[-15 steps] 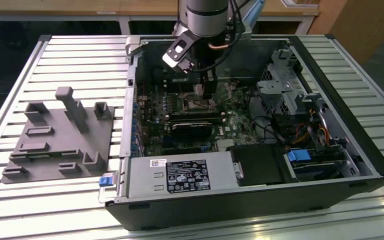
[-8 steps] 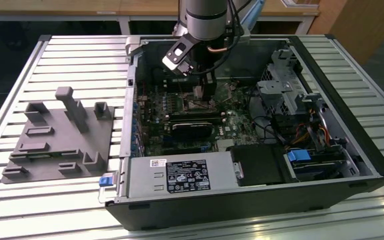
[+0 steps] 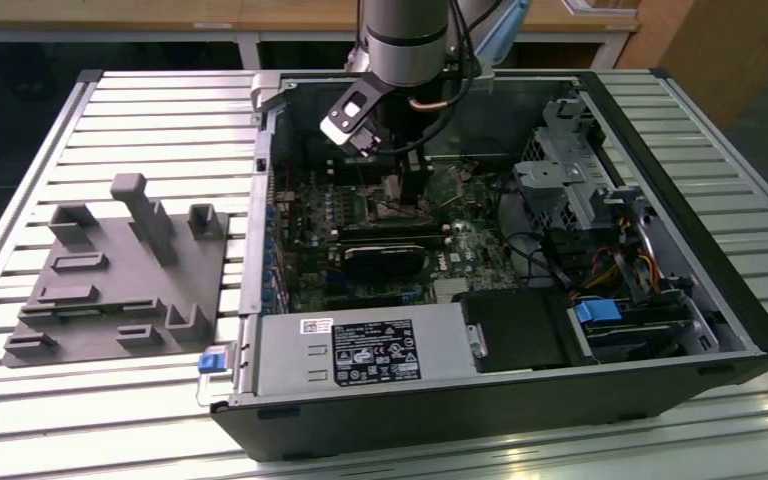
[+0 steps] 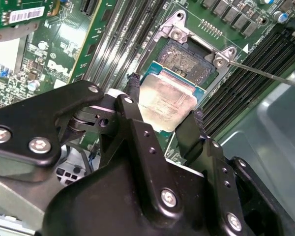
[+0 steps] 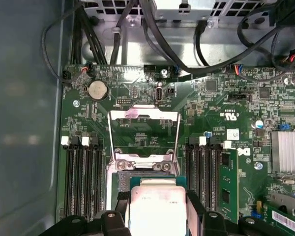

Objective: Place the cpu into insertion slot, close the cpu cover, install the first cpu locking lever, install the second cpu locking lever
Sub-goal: 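Place the cpu into insertion slot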

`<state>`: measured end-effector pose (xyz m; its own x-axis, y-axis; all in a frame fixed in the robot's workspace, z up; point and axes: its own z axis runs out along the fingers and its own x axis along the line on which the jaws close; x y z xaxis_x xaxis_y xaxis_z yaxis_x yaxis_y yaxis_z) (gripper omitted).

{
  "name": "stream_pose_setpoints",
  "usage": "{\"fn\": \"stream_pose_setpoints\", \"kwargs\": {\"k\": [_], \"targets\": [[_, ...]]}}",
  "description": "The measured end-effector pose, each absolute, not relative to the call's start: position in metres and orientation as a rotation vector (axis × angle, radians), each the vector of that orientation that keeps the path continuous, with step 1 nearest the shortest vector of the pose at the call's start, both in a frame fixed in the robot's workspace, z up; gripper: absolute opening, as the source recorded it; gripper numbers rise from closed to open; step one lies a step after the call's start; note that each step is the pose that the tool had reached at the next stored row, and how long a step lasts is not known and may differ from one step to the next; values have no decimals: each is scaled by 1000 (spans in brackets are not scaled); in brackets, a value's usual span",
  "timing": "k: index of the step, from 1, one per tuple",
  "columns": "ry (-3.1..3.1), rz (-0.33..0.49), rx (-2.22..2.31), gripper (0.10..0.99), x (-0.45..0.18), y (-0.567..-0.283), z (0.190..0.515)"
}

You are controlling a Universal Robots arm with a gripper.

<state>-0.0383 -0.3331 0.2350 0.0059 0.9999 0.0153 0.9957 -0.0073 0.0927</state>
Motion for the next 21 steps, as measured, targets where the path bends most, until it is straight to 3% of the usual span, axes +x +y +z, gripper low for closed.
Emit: {"fn": "stream_pose_setpoints", "kwargs": {"k": [21], "targets": [[2174,119,2189,541,-44,-325,211]]}}
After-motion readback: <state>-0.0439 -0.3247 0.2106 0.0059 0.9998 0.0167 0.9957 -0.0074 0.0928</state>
